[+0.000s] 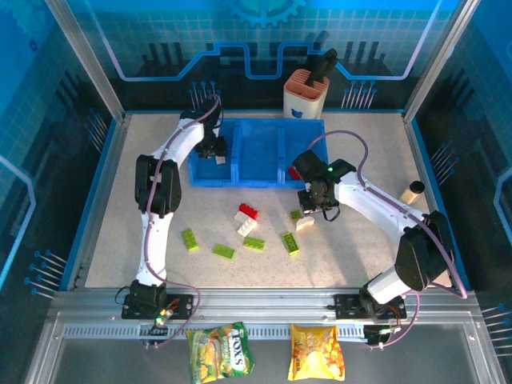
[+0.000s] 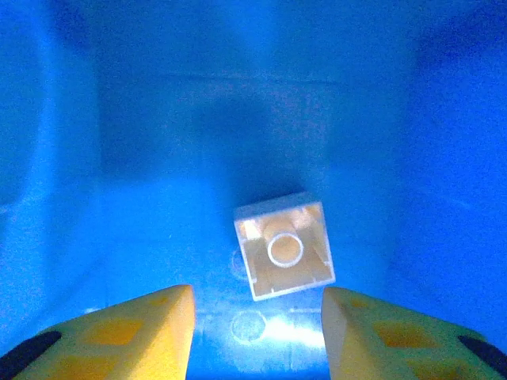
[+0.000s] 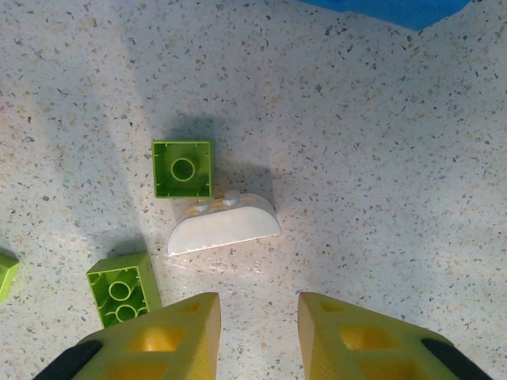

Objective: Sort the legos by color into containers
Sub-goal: Place the lego in the container, then pick up the lego from the bottom-left of the table.

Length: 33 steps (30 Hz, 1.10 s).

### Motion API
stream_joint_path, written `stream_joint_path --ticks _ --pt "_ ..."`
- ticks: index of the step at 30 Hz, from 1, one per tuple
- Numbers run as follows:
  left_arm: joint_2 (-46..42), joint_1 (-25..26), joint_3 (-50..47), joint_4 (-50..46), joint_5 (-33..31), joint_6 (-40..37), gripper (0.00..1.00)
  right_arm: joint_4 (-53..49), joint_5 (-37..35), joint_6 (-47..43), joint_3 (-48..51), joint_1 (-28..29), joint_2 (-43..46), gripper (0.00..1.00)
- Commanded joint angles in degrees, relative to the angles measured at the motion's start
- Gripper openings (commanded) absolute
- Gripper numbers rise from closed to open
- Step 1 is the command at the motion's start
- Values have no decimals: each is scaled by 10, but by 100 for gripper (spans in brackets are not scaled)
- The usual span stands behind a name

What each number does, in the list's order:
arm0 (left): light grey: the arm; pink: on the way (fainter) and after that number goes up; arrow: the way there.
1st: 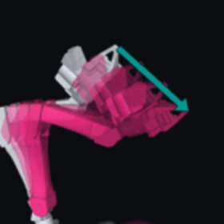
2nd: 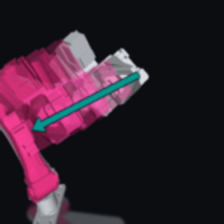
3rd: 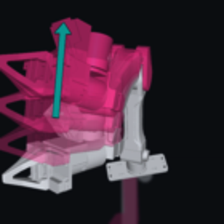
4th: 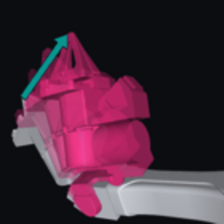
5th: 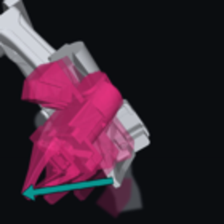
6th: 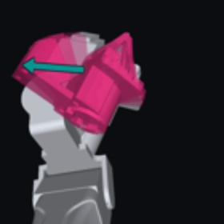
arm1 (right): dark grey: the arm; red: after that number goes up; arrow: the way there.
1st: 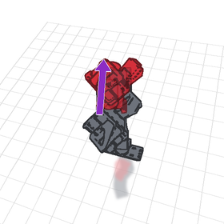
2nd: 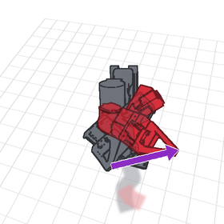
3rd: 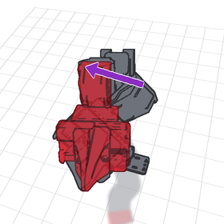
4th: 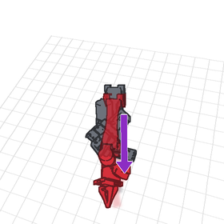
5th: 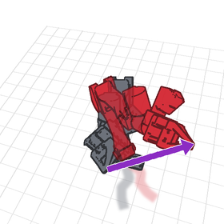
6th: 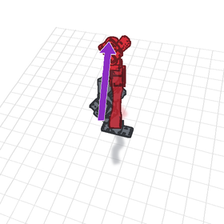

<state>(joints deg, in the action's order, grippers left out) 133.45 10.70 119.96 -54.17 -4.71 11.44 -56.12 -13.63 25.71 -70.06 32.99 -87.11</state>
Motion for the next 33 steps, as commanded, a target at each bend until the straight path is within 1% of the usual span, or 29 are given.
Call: stream_joint_path --ticks 1,8,13,21,28,33 --pt "-74 6 -27 -15 12 -9 47 -14 -11 10 4 8 11 33" --pt "-164 5 -120 2 24 -3 47 -7 -7 12 14 7 6 33" --pt "-226 6 -188 6 23 1 47 -3 -5 11 14 8 -2 33" --pt "-326 6 -323 17 14 9 47 2 0 10 10 19 -18 33" --pt "-418 5 -464 27 17 48 48 5 1 8 13 24 -24 32" --pt "-469 6 -556 39 3 93 49 10 5 8 20 30 -27 32"
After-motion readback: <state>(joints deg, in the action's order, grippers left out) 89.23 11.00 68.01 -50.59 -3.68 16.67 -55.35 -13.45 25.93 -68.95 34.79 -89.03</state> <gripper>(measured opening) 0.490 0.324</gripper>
